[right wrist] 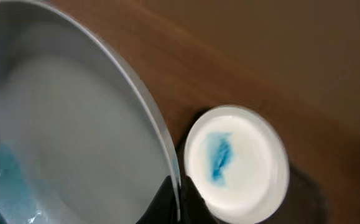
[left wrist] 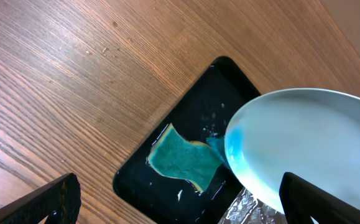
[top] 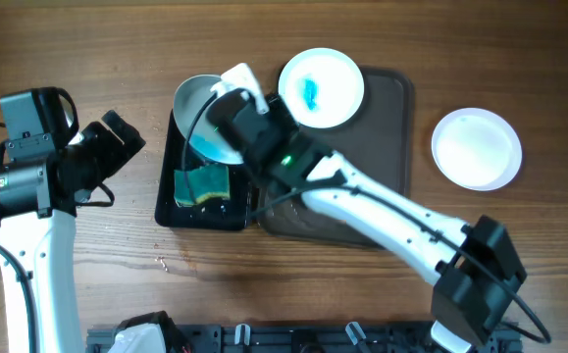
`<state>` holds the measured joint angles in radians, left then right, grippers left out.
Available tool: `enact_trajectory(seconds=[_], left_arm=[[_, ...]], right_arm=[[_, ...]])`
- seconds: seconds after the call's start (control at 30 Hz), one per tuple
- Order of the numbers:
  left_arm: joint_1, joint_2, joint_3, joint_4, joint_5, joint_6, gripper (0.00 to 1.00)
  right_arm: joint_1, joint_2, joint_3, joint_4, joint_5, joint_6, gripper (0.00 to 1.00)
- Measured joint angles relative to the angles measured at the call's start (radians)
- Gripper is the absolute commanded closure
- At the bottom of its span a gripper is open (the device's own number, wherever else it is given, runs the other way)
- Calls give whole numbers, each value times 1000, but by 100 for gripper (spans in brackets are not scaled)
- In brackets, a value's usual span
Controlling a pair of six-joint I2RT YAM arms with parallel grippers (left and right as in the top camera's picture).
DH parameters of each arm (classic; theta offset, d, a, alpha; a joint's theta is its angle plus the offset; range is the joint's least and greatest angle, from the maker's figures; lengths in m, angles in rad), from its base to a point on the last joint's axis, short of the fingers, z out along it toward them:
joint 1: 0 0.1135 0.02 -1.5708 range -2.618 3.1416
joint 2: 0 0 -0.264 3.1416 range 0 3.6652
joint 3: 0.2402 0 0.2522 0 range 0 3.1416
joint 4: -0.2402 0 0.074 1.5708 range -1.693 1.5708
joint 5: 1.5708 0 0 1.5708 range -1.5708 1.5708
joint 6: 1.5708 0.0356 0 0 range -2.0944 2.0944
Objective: Clean dirty plates on tray and stack at the side
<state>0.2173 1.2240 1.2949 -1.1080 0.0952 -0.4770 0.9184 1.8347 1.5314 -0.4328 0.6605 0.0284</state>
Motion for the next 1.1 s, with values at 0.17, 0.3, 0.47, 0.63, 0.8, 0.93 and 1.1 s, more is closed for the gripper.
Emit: enact_trajectory(seconds=[0.17,0.3,0.47,0.63,0.8,0.93,1.1], left_arm=[[0,0,0,0,0,0,0],[0,0,0,0,0,0,0],[0,0,0,0,0,0,0],[0,0,0,0,0,0,0],[0,0,0,0,0,0,0],[0,0,0,0,0,0,0],[0,0,0,0,0,0,0]], right_arm=[[90,0,1,91,273,-174,96],[138,0,1,145,410,-288,96],[175,0,1,188,487,-404,96],[192,0,1,203,498,-437,96],[192,0,1,217,501,-483,96],[192,0,1,224,502,-491,96],[192,0,1,225,504,-495,96]])
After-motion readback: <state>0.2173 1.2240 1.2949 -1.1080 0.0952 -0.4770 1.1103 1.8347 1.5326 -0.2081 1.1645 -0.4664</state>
